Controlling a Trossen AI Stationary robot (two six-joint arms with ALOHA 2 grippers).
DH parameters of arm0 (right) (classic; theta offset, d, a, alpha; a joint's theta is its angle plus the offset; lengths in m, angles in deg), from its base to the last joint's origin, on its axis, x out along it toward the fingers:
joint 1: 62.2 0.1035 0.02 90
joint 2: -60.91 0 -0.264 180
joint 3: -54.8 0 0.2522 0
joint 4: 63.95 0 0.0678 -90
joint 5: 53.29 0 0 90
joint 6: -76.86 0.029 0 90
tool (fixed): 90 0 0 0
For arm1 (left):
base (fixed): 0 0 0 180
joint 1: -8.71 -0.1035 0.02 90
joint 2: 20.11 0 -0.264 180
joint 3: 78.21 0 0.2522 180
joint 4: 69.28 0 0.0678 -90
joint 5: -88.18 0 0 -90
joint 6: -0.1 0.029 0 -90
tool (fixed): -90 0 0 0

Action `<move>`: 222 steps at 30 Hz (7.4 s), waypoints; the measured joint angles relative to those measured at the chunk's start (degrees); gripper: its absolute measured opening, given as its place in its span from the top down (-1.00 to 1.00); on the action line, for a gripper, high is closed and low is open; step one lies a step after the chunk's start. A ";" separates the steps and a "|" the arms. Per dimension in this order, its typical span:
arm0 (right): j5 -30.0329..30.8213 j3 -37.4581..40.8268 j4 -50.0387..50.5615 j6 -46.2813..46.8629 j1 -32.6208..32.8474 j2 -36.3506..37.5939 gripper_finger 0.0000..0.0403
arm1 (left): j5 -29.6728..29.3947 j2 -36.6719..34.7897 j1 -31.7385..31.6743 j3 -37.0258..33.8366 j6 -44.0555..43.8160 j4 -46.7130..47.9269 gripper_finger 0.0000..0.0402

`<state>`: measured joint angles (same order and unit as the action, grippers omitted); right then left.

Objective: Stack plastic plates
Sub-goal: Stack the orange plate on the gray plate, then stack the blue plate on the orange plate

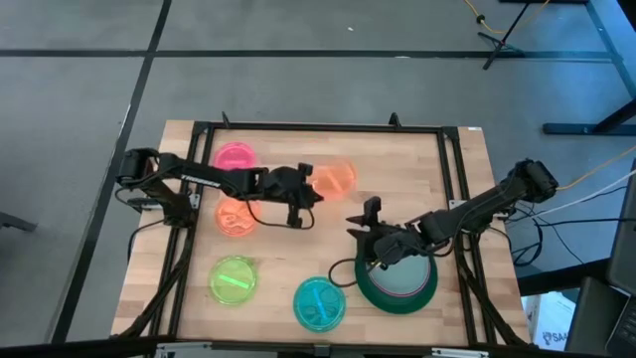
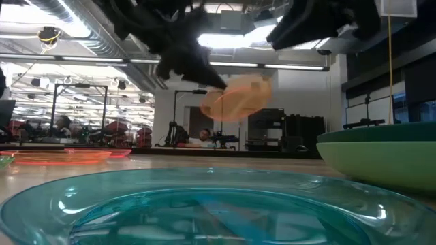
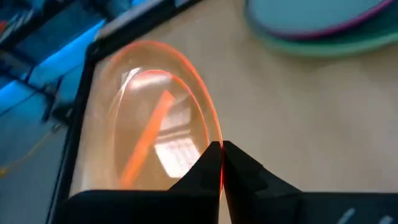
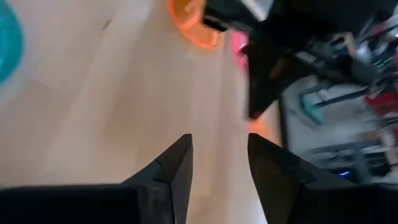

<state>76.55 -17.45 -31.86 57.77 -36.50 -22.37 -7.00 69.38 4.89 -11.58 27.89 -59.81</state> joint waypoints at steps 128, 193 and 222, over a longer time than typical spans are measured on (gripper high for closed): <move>-21.48 -1.80 11.65 56.08 15.16 -6.49 0.13 | 14.26 23.50 20.70 5.96 -54.65 -1.85 0.36; -7.97 -1.84 -1.80 48.58 4.98 -11.63 0.98 | -31.15 10.70 30.68 6.27 -29.83 0.16 0.57; -18.52 -1.85 35.97 66.87 12.05 14.91 0.99 | -31.15 3.63 37.60 6.29 -30.10 6.24 0.35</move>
<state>58.03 -19.31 4.11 124.64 -24.45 -7.47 -38.16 73.01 42.49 -5.30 -2.21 -53.56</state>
